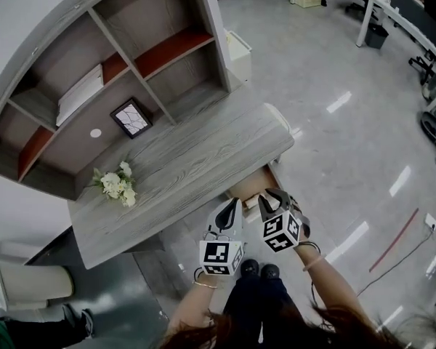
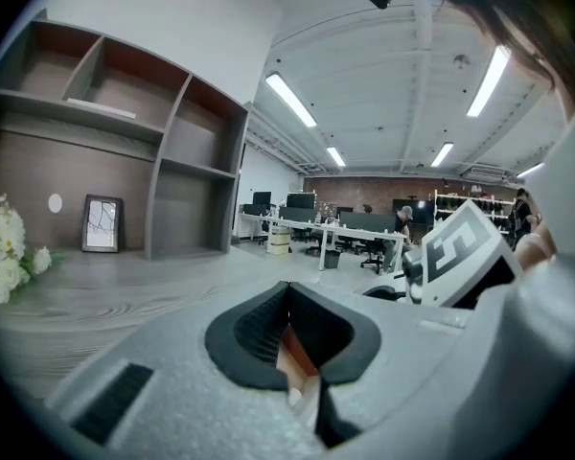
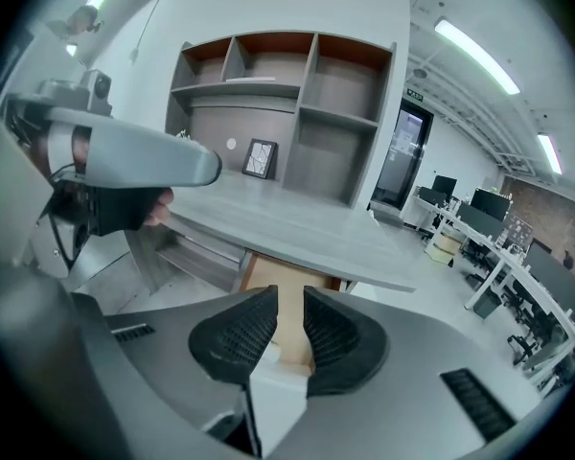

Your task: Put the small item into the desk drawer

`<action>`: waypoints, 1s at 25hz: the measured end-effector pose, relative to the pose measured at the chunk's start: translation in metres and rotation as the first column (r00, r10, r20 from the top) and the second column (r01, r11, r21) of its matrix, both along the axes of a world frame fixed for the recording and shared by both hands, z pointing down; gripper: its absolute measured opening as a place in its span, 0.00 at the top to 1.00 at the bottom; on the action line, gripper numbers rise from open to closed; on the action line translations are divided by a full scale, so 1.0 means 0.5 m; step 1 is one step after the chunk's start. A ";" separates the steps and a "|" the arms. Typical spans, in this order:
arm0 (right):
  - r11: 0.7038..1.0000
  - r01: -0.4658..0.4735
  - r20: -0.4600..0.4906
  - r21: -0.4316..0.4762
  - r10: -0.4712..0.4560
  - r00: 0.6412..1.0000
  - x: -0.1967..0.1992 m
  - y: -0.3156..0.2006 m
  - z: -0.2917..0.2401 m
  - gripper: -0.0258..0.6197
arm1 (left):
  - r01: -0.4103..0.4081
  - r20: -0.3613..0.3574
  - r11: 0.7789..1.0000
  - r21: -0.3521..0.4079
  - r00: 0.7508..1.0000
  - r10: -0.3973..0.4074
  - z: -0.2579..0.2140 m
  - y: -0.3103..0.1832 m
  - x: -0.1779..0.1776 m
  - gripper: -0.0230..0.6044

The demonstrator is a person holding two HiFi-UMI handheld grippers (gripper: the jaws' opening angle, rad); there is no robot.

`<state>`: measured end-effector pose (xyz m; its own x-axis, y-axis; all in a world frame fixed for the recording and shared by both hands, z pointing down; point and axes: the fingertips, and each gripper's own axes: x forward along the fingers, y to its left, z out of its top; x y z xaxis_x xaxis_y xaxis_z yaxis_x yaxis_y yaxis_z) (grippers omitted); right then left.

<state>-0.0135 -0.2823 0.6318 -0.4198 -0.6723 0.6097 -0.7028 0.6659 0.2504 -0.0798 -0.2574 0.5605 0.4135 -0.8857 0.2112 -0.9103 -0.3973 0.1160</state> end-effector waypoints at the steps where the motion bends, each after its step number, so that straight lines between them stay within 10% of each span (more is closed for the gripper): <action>1: 1.000 -0.007 0.008 0.006 0.007 1.000 0.002 -0.001 -0.014 0.84 | -0.001 0.003 1.000 0.000 1.000 0.001 -0.009 0.000 0.002 0.94; 25: 0.984 -0.122 0.146 0.132 0.103 0.984 0.040 0.062 -0.324 0.94 | -0.047 0.036 0.999 0.016 0.998 0.046 -0.251 0.062 0.027 0.94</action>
